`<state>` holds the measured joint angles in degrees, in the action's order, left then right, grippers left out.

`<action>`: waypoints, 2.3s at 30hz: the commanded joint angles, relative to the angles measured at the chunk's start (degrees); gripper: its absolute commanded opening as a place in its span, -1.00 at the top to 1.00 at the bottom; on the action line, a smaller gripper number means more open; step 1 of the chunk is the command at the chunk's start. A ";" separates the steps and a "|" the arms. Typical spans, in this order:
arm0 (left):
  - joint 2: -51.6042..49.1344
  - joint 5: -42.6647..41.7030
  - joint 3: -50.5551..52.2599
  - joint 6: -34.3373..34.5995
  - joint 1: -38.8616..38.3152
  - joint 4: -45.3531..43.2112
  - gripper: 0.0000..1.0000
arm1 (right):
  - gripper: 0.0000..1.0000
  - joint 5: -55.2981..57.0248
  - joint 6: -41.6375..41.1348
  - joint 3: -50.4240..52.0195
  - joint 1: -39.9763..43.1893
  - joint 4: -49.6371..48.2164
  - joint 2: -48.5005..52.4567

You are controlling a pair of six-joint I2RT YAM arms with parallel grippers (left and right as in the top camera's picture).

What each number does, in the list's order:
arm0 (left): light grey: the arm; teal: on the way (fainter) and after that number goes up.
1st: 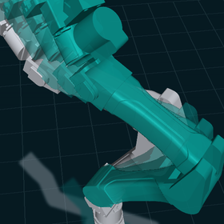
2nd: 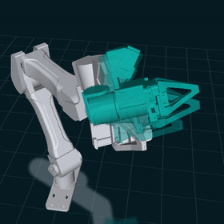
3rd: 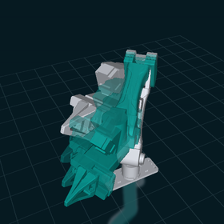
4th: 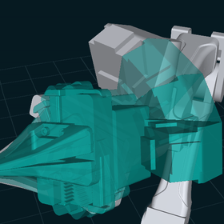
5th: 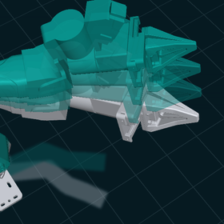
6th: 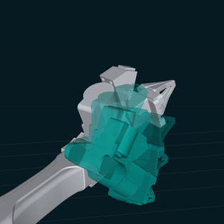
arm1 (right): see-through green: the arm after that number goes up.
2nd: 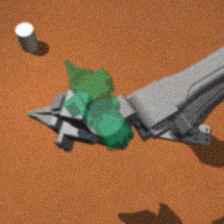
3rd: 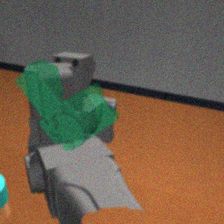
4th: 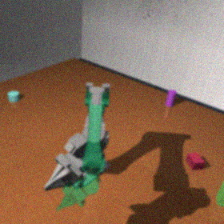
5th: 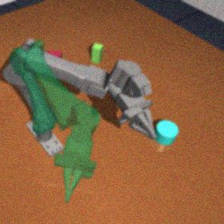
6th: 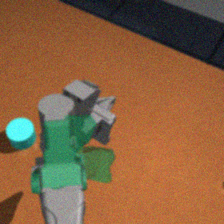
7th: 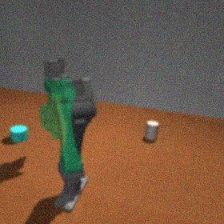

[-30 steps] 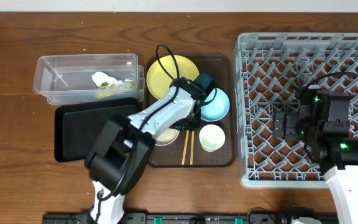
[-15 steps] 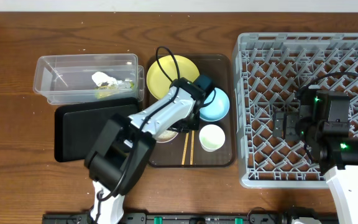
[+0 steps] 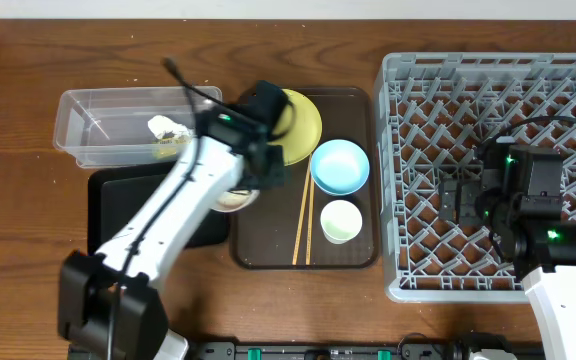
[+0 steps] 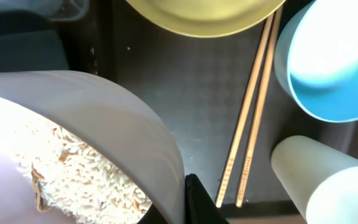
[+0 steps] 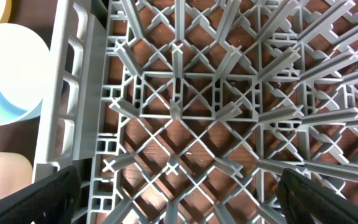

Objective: Sort waste into correct bins and load items into the dishwasher rack
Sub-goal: 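Grasp the white rice bowl rim with the left gripper and lift, then tip the white bowl over the black tray to dump the rice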

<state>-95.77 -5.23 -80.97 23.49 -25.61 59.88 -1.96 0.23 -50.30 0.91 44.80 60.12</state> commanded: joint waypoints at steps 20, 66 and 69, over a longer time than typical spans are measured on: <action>2.01 -57.70 15.37 -43.43 38.84 4.42 0.88 | -0.99 -0.46 -0.85 -1.29 0.52 0.50 -0.09; 1.79 -84.89 25.29 -48.94 59.41 5.40 0.88 | -0.98 -0.46 -0.83 -1.29 0.52 1.31 -0.09; 1.79 -84.89 25.29 -48.94 59.41 5.16 0.88 | -0.99 -0.46 -0.83 -1.29 0.52 1.31 -0.09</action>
<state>-94.80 -88.23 -55.90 -24.05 33.39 65.10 -1.96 0.23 -50.30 0.91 45.91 60.12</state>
